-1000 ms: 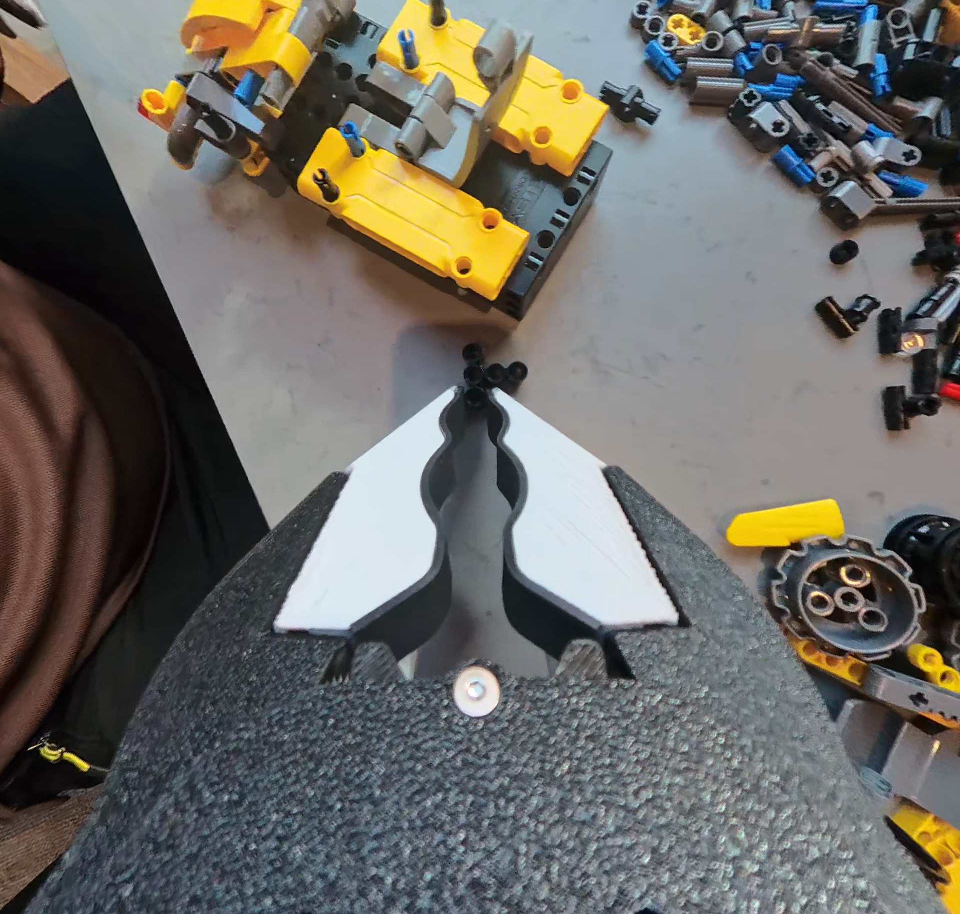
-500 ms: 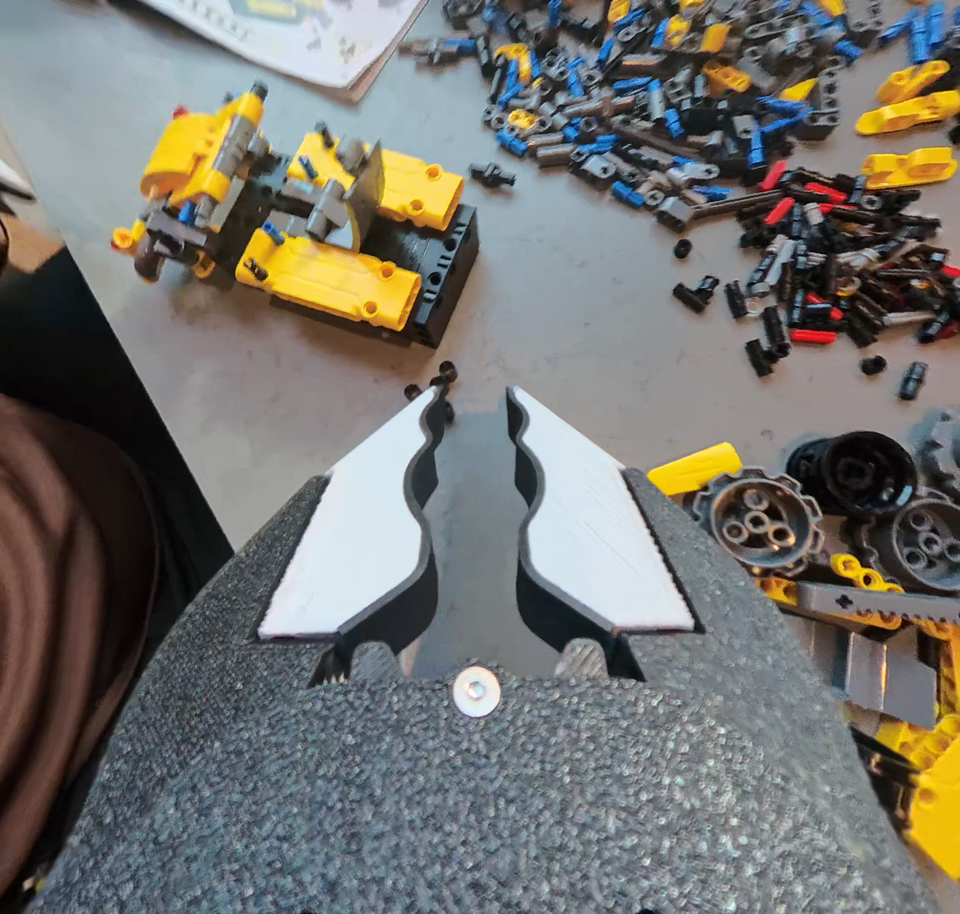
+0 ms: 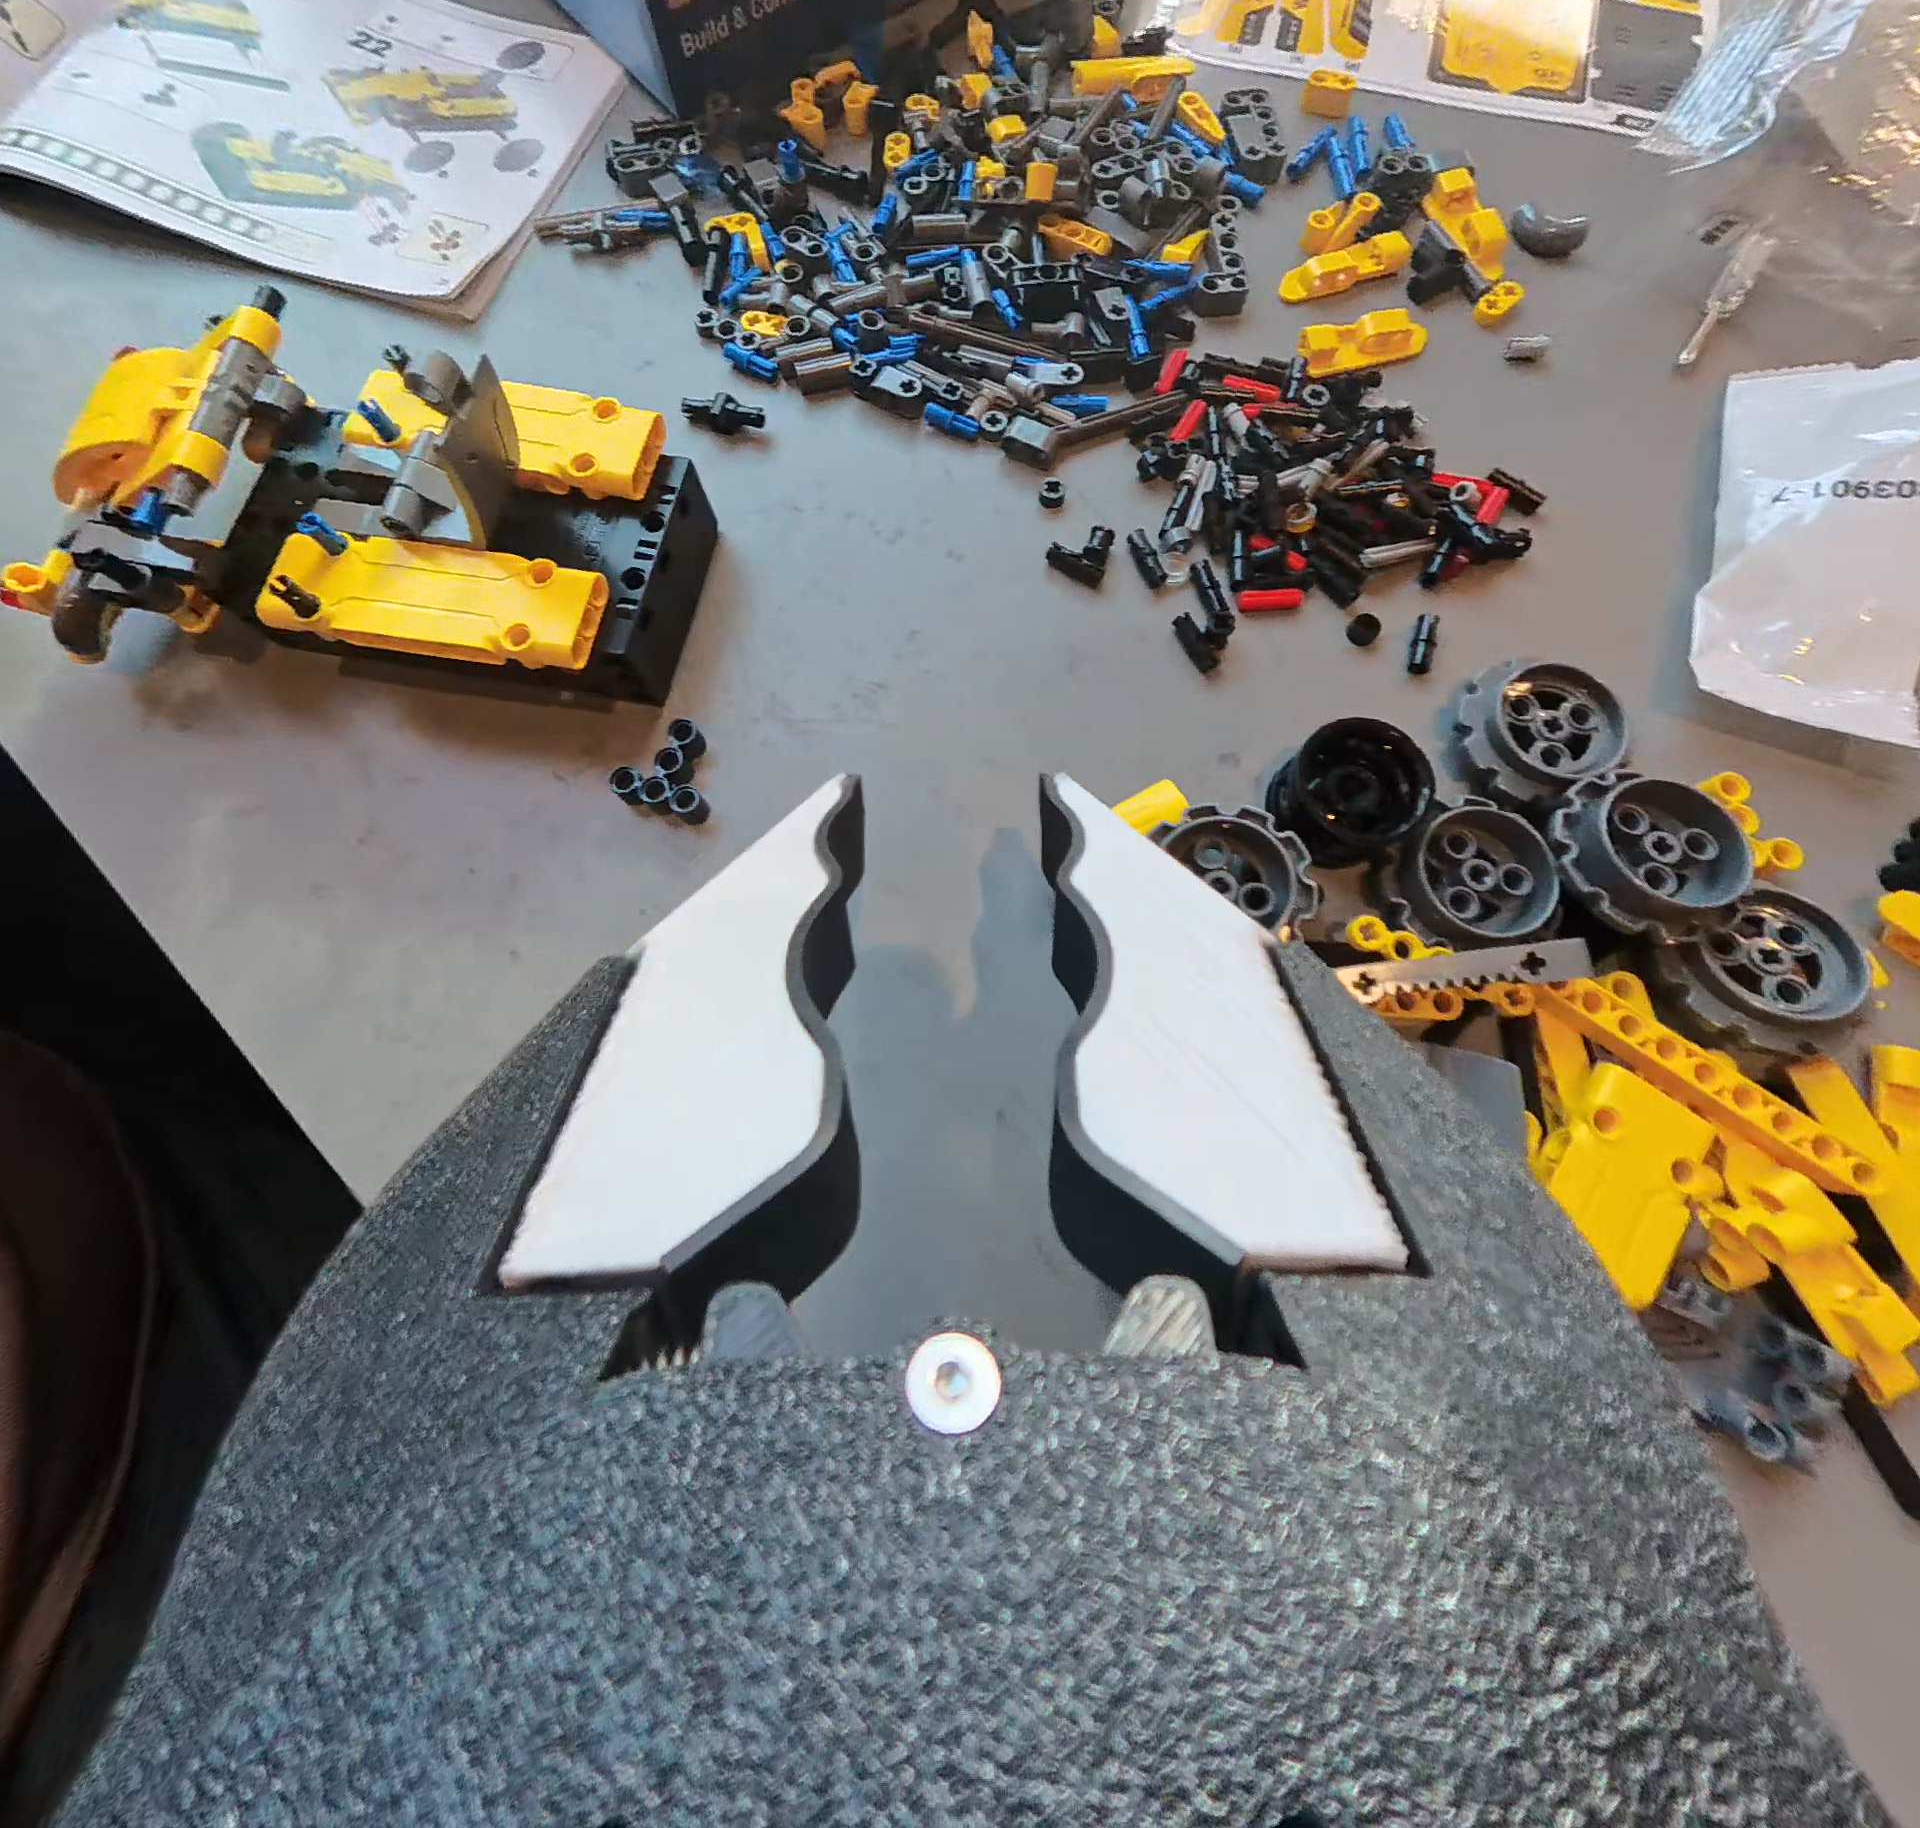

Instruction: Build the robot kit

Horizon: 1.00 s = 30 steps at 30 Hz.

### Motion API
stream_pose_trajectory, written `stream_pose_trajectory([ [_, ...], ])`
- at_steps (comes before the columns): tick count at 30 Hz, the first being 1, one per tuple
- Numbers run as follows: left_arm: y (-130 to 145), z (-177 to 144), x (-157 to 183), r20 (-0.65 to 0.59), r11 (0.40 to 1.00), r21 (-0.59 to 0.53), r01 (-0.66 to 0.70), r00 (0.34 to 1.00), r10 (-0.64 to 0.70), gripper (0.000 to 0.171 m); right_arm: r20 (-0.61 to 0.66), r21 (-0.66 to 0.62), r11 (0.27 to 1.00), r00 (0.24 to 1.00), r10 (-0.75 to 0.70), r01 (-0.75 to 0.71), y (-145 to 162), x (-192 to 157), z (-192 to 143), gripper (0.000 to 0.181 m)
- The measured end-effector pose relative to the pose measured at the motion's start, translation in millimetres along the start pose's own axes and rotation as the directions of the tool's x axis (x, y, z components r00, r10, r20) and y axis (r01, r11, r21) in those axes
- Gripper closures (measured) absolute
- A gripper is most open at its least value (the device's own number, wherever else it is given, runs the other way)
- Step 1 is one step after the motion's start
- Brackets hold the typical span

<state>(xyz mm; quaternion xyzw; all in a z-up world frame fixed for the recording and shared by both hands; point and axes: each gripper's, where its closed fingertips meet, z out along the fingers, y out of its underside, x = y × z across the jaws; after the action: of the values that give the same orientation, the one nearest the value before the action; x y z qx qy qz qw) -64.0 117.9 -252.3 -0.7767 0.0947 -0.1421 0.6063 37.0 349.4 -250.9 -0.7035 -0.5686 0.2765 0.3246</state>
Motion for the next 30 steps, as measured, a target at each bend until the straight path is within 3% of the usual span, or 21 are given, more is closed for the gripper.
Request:
stream_pose_trajectory([
  [6,-4,-2,-13,0.048,1.000,0.014,0.010,0.999,-0.011,0.140,-0.022,0.034,0.999,0.999,0.042,-0.041,-1,15,-11,0.165],
  [15,-9,-4,-25,0.102,1.000,0.018,-0.024,0.995,0.022,0.141,-0.043,0.006,1.000,0.999,-0.024,0.024,2,12,-5,0.160],
  [25,-7,-17,-32,0.089,0.999,0.040,0.031,0.995,-0.034,0.142,-0.081,-0.263,0.953,0.981,-0.177,0.150,-37,60,48,0.153],
  [30,-7,-20,-31,0.073,0.997,0.048,0.055,0.996,-0.059,0.141,-0.025,-0.422,0.900,0.991,-0.131,0.108,-22,69,75,0.168],
])
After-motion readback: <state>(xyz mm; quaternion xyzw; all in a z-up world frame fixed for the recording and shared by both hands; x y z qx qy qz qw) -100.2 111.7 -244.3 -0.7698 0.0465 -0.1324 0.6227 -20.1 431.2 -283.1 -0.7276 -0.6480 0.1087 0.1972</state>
